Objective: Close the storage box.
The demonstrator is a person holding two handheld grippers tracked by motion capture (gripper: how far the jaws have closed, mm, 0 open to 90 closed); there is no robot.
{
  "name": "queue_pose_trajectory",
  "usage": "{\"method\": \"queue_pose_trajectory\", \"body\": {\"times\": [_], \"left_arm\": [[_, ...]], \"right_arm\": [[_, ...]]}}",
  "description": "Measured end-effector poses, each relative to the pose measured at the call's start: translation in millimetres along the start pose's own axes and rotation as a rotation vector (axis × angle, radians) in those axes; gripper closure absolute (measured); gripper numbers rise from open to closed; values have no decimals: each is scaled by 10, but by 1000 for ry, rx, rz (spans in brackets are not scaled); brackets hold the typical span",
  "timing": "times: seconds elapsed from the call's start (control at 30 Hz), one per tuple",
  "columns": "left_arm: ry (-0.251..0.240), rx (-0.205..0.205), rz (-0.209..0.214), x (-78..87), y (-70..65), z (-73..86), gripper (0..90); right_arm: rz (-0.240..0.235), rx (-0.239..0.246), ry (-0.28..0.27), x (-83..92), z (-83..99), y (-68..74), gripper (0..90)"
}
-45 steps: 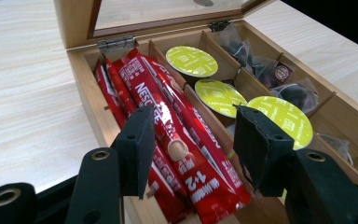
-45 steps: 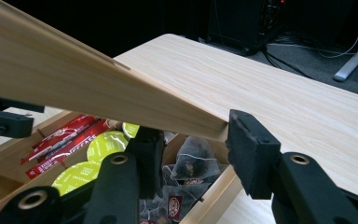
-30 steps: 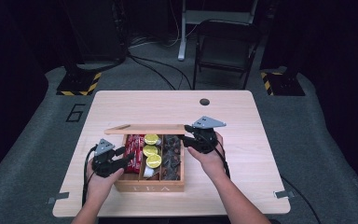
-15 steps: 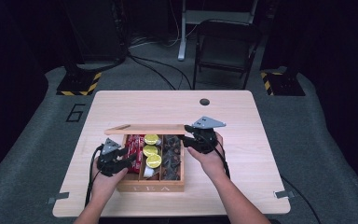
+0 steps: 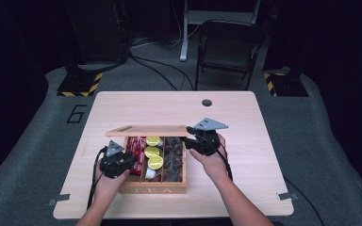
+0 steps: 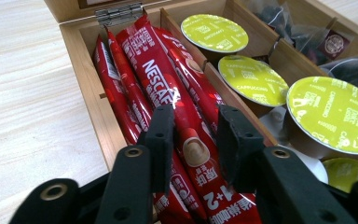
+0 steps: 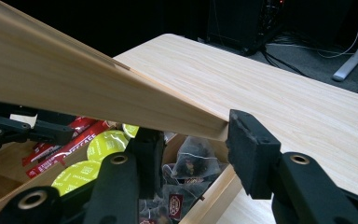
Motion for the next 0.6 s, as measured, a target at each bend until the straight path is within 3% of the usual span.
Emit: {"method": "queue_pose_trajectory", "body": {"times": [0.37, 0.5, 0.6], "left_arm": [[1, 11, 4, 21, -4, -3, 784], [-43, 57, 10, 54, 10, -19, 840], [-49, 57, 14, 72, 11, -25, 859]], "right_arm": [[0, 1, 1, 1, 3, 1, 565], [0, 2, -2, 0, 3, -2, 565], [-3, 1, -3, 0, 2, -5, 565]]}}
Point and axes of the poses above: each handheld gripper's, and its own axes: x roughly backward along the jaws, z roughly out of its underside, y roughly to its left, the point moved 6 cm from there along -x, roughly forward along the jaws, and after that the axes turned 3 degrees about z, right-handed, at the moved point
